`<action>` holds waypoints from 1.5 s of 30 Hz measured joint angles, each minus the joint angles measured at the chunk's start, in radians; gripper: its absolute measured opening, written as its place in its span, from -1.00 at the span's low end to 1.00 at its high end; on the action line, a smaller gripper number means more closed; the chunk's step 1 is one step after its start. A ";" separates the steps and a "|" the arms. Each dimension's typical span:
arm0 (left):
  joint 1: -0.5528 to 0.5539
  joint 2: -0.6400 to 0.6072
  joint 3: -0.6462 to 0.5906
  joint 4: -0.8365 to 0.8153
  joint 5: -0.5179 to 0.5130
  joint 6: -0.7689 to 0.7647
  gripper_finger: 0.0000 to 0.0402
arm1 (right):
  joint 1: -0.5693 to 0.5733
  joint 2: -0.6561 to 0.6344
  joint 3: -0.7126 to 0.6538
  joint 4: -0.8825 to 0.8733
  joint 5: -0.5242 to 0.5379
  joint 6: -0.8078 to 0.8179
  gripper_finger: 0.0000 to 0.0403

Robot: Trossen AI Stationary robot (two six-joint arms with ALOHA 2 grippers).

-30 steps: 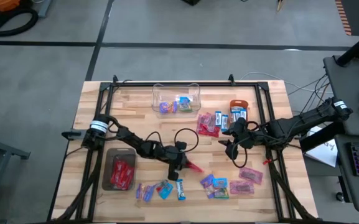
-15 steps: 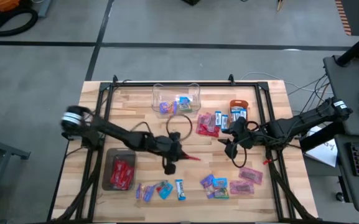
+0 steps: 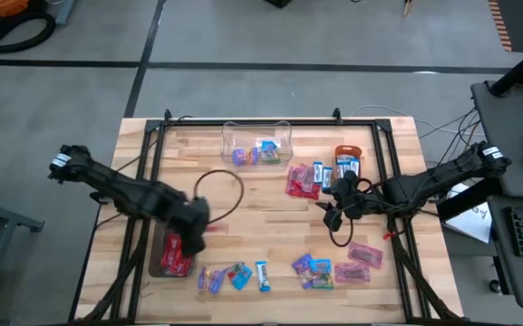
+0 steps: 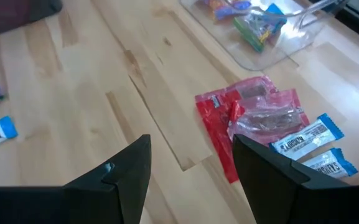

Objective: Sort candy
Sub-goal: Put the red candy into the black bin

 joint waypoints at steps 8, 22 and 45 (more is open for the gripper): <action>-0.085 0.019 0.040 -0.224 0.060 -0.215 -0.98 | 0.000 0.059 0.000 0.043 -0.002 -0.004 0.07; -0.085 0.101 -0.156 -0.220 0.109 -0.207 -0.65 | 0.000 0.051 0.003 0.048 -0.004 -0.005 0.07; -0.085 0.126 -0.025 0.506 -0.240 0.552 -0.42 | -0.122 0.051 0.040 0.036 -0.010 0.048 0.07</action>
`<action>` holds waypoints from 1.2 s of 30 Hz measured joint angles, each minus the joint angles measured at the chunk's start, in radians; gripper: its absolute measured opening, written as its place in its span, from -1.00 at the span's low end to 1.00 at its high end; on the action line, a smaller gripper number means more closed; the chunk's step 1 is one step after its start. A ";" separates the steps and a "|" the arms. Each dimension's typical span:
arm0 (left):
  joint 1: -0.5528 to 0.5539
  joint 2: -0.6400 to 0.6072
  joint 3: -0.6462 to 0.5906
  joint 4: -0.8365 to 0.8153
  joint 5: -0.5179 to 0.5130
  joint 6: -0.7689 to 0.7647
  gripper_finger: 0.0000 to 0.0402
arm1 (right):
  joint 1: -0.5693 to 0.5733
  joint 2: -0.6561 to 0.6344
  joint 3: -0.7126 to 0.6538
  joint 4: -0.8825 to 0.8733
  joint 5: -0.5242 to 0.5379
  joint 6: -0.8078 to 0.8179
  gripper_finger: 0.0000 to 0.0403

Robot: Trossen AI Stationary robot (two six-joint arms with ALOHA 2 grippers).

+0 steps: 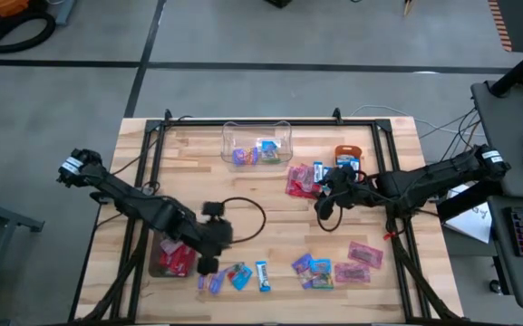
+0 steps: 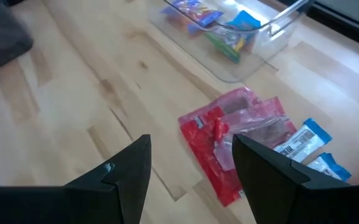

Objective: Sort candy
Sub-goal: Put the red candy into the black bin

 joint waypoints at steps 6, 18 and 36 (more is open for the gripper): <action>0.009 0.001 -0.065 0.180 -0.028 0.162 -0.49 | -0.026 0.020 0.001 -0.044 -0.007 0.055 0.07; 0.019 0.002 -0.147 0.250 -0.220 0.134 -0.57 | -0.087 0.236 0.033 -0.166 -0.106 0.126 0.07; 0.021 0.003 -0.169 0.276 -0.238 0.125 -0.57 | -0.151 0.553 0.164 -0.174 -0.132 -0.001 0.06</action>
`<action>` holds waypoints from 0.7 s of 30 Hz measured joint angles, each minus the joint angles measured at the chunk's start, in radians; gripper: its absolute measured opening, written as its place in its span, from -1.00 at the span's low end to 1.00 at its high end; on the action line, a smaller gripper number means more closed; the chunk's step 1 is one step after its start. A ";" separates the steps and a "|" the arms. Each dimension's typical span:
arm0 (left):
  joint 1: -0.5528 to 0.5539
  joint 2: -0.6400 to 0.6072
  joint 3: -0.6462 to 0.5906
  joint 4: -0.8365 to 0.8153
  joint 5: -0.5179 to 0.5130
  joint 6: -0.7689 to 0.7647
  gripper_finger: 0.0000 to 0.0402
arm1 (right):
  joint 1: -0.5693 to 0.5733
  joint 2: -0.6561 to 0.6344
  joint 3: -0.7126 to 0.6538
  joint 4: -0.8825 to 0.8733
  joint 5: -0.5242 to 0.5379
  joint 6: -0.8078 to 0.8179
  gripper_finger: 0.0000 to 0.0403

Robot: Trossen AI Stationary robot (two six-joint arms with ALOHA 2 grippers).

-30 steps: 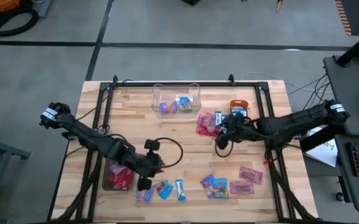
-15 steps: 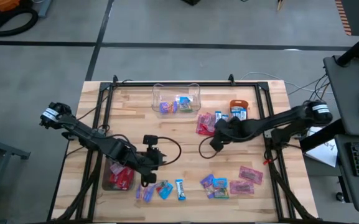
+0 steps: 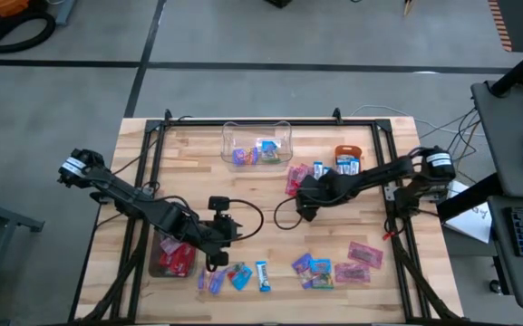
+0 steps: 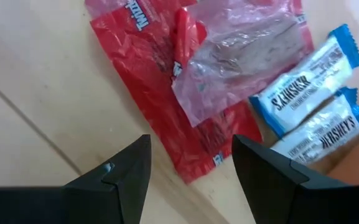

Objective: Sort candy
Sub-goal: Put the red candy into the black bin

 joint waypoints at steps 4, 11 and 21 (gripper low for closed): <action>0.000 0.000 -0.021 0.027 -0.001 -0.001 -0.57 | -0.004 0.045 0.015 0.000 -0.046 -0.019 0.06; 0.000 0.000 -0.023 0.053 -0.001 -0.008 -0.57 | 0.000 0.073 0.030 0.004 -0.137 -0.063 0.06; 0.000 0.000 -0.023 0.070 0.000 -0.008 -0.57 | 0.089 -0.124 0.024 -0.037 -0.333 -0.122 0.06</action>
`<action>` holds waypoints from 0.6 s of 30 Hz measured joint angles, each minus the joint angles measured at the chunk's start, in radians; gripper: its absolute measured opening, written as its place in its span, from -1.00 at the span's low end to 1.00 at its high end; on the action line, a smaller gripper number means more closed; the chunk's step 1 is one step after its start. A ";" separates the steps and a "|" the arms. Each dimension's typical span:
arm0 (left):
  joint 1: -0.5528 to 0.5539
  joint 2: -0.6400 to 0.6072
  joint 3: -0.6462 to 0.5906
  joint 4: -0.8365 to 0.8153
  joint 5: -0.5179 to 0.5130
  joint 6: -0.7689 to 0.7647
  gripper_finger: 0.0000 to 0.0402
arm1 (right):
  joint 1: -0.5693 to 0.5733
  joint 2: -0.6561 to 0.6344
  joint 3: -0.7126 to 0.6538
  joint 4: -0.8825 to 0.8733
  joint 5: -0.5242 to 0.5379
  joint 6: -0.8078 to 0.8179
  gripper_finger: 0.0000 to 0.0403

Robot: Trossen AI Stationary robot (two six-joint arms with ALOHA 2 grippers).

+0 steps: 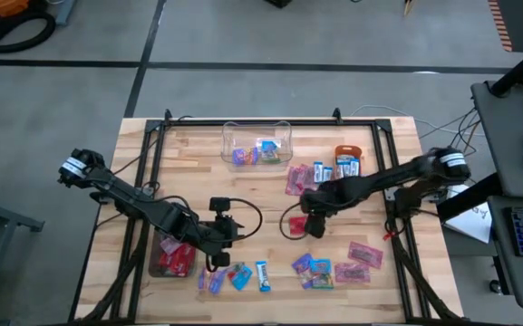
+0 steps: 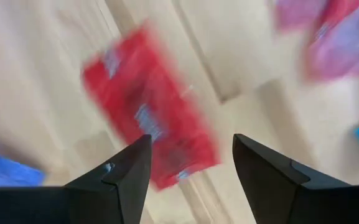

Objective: Sort candy
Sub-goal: Put the red candy into the black bin

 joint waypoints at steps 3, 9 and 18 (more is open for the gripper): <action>0.000 0.001 0.000 0.006 0.000 0.000 -0.57 | 0.025 -0.063 -0.003 -0.001 0.054 -0.055 0.06; 0.000 0.001 0.000 0.016 0.000 0.000 -0.57 | 0.097 -0.109 -0.057 0.068 0.073 -0.361 0.07; 0.000 0.002 0.000 0.026 0.000 0.005 -0.57 | 0.141 -0.074 -0.170 0.294 0.075 -0.367 0.07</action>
